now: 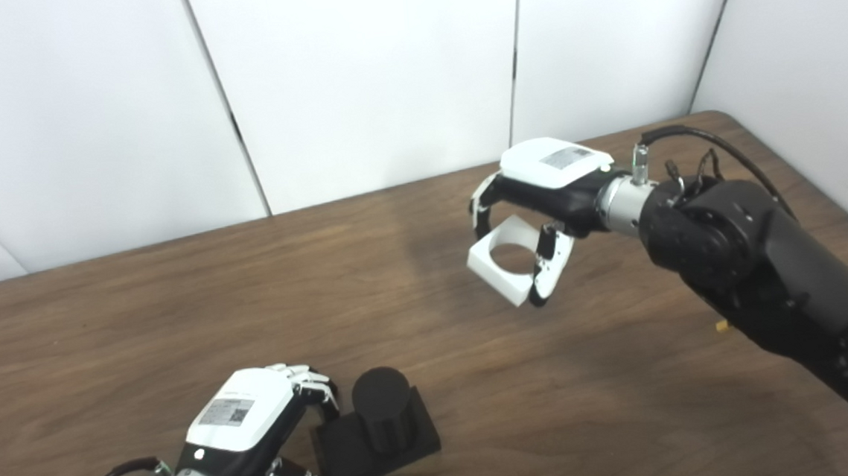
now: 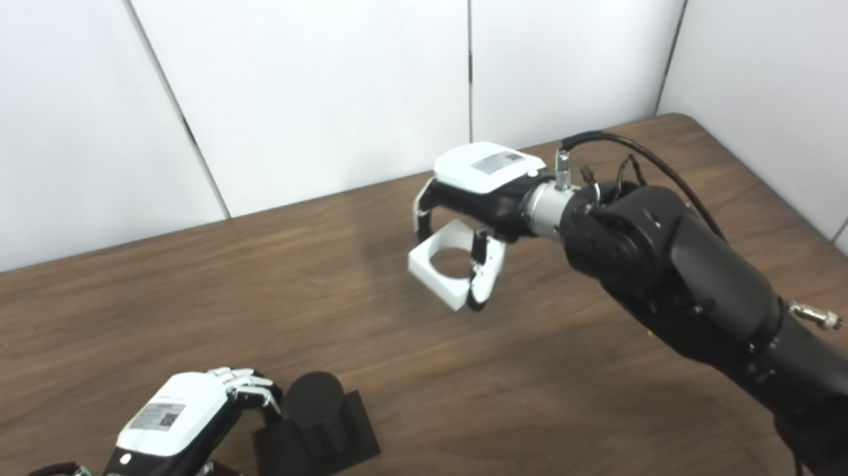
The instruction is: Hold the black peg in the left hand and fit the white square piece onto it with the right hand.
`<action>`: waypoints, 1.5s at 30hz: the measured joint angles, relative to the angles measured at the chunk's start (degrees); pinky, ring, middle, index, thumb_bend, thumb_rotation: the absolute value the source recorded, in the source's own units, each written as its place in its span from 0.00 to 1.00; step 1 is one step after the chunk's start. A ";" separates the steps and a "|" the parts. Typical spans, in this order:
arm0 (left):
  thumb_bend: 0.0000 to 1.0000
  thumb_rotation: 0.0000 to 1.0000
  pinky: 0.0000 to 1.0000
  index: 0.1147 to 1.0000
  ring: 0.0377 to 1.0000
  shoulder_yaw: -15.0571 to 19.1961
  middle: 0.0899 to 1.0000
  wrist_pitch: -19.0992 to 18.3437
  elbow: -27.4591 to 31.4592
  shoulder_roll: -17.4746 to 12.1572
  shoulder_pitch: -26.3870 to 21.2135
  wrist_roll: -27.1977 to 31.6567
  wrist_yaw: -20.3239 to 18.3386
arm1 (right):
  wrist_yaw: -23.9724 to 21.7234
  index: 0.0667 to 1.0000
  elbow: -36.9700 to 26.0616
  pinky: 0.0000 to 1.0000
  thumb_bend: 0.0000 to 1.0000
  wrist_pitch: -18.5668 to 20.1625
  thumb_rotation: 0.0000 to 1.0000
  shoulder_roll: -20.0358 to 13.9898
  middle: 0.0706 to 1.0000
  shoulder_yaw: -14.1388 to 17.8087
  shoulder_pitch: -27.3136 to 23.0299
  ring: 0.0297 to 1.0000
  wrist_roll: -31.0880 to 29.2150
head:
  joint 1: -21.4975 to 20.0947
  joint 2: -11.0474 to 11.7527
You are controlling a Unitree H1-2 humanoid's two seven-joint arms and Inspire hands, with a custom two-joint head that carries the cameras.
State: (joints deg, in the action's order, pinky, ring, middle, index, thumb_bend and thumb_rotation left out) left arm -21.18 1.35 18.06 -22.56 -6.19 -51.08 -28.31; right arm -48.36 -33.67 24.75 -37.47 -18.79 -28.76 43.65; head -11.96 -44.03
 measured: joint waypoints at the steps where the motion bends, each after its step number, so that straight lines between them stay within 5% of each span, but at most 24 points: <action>1: 0.51 0.05 0.90 0.42 0.86 -0.07 0.78 -0.11 0.02 0.01 -0.06 -0.02 -0.08 | -1.67 0.45 -1.46 0.83 0.52 0.07 0.13 0.75 0.78 -0.44 -0.70 0.82 0.44 | 0.35 -0.26; 9: 0.51 0.06 0.89 0.43 0.86 -0.49 0.79 -0.80 0.47 0.18 -0.51 -0.53 -1.21 | -10.59 0.45 -9.94 0.81 0.52 0.34 0.14 7.05 0.76 -2.28 -5.61 0.81 0.92 | 1.32 -1.58; 17: 0.51 0.06 0.89 0.43 0.86 -0.46 0.79 -1.05 0.54 0.29 -0.71 -0.57 -1.62 | -16.41 0.45 -10.97 0.77 0.53 0.65 0.14 12.41 0.76 -2.76 -8.55 0.80 3.02 | 1.41 -3.16; 33: 0.51 0.06 0.88 0.42 0.85 -0.60 0.80 -1.97 0.85 1.33 -0.79 -1.27 -2.21 | -16.89 0.45 -10.22 0.75 0.52 0.07 0.13 16.88 0.75 -4.74 -8.65 0.81 4.28 | 4.66 -4.31; 45: 0.51 0.06 0.89 0.43 0.86 -1.23 0.79 -3.14 1.12 1.78 -0.79 -1.68 -2.16 | -15.92 0.45 -8.00 0.79 0.52 -3.49 0.13 17.93 0.76 -6.20 -3.17 0.81 4.01 | 6.25 -3.96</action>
State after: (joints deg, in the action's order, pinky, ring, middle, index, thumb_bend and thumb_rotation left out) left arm -22.41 -1.79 19.18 -20.77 -6.98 -52.75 -30.47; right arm -64.28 -41.66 21.26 -19.53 -25.00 -31.93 47.66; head -5.71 -47.99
